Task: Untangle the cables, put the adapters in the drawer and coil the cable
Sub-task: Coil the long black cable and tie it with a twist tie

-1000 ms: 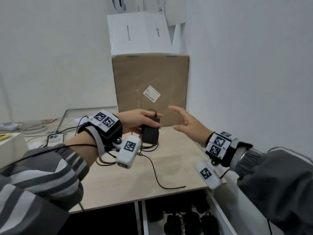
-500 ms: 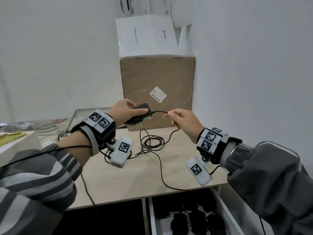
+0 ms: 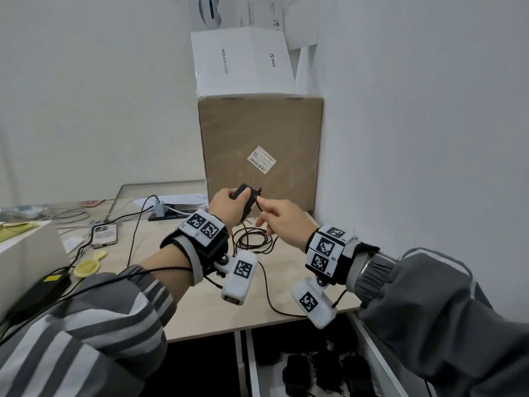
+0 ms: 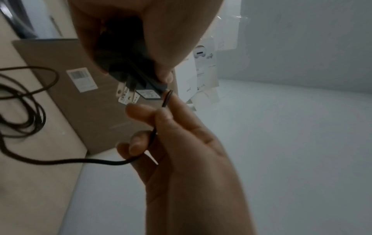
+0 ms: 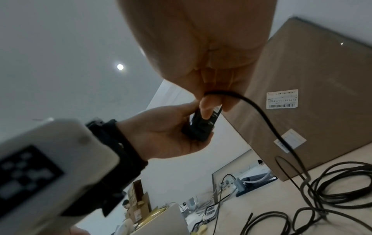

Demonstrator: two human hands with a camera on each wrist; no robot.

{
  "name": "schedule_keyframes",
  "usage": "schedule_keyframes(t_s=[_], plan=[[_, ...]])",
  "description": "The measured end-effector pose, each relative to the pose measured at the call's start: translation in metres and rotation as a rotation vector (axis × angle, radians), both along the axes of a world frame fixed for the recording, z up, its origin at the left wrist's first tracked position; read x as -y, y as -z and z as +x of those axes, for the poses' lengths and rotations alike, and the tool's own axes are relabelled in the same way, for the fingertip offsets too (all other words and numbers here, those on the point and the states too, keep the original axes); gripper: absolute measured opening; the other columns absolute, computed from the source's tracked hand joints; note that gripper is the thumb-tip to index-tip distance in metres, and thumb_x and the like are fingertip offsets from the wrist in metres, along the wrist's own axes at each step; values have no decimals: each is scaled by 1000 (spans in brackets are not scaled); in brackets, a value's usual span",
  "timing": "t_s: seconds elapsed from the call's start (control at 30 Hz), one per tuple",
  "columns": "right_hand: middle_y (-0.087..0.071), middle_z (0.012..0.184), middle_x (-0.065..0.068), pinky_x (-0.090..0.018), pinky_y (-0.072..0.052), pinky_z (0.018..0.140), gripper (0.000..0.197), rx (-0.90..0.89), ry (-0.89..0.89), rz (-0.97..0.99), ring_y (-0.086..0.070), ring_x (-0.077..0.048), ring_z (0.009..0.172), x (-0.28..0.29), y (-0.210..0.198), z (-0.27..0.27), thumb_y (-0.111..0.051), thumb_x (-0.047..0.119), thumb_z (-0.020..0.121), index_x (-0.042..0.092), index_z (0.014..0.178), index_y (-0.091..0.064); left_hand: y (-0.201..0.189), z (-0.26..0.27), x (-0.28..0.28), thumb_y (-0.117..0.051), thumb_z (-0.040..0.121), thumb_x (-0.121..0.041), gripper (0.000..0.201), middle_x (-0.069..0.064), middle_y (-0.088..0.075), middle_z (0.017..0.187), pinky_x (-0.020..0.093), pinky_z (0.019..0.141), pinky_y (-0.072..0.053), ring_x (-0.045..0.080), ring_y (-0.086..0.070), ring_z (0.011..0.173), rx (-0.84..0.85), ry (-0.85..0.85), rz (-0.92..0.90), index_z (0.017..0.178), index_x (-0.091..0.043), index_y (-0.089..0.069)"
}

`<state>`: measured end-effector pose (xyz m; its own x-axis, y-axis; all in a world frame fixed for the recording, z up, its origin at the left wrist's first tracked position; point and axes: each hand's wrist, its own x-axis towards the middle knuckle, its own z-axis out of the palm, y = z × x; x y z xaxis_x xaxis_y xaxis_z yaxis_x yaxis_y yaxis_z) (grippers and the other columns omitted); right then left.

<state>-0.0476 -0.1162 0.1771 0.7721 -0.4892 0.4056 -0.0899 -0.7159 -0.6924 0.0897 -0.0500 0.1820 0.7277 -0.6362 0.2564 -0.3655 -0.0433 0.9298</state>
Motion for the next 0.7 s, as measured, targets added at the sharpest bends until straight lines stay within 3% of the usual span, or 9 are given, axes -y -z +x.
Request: schedule_keyframes(t_s=[0.1,0.23,0.27,0.33,0.43,0.5,0.57,0.67,0.7], plan=[[-63,85,2,-10,-37,59,45,-12,42,-136,-46,1,56,3,0,-2,-40,6,97,22,138,-50,-1,-8,-6,-58,92,-41,31,6,-60,74,30,67,-47,18,-55,67,-290,224,-15,83,-11,-59],[-62,83,-1,-15,-34,62,36,-51,7,-204,-48,5,55,6,-2,-6,-43,4,96,16,124,-63,-1,-8,-15,-69,82,-42,37,3,-57,79,23,67,-48,13,-53,67,-393,384,27,99,-11,-60],[-61,82,-2,-17,-35,63,32,-39,-32,-163,-49,5,52,6,-2,-7,-46,5,96,15,119,-66,0,-8,-17,-70,81,-42,37,2,-57,77,23,65,-47,12,-53,64,-419,405,35,100,-11,-61],[-60,77,-7,-16,-40,60,33,70,-153,123,-49,1,49,5,-1,-9,-50,2,95,16,121,-64,1,-9,-19,-66,82,-43,36,0,-58,71,20,61,-44,8,-53,58,-463,478,33,101,-12,-62],[-66,70,-9,-16,-48,53,32,266,-237,453,-60,-6,51,4,-3,-12,-59,-7,88,4,117,-64,2,-13,-20,-63,81,-46,44,-1,-58,69,17,56,-41,8,-50,59,-446,531,0,106,-10,-62],[-69,70,-11,-20,-52,55,26,335,-233,479,-66,-13,56,-1,-6,-14,-65,-6,83,8,105,-68,-1,-14,-18,-65,79,-45,47,0,-57,70,16,54,-41,9,-49,63,-417,508,-31,108,-8,-61],[-70,73,-13,-26,-56,62,28,401,-191,491,-68,-19,61,-2,-10,-14,-70,-4,80,9,104,-63,-7,-13,-18,-64,86,-39,34,3,-57,76,17,56,-43,10,-54,66,-410,483,-82,101,-9,-62],[-68,73,-12,-35,-57,73,34,412,-137,481,-66,-23,68,7,-15,-15,-74,5,80,12,104,-52,-16,-12,-18,-69,83,-37,37,14,-59,92,30,81,-54,22,-60,85,-452,516,-160,101,-5,-62],[-67,72,-11,-32,-56,74,27,364,-165,429,-65,-21,67,10,-15,-15,-72,8,82,12,101,-53,-19,-13,-19,-68,84,-37,35,13,-59,90,31,78,-55,22,-60,83,-456,534,-184,99,-6,-62]])
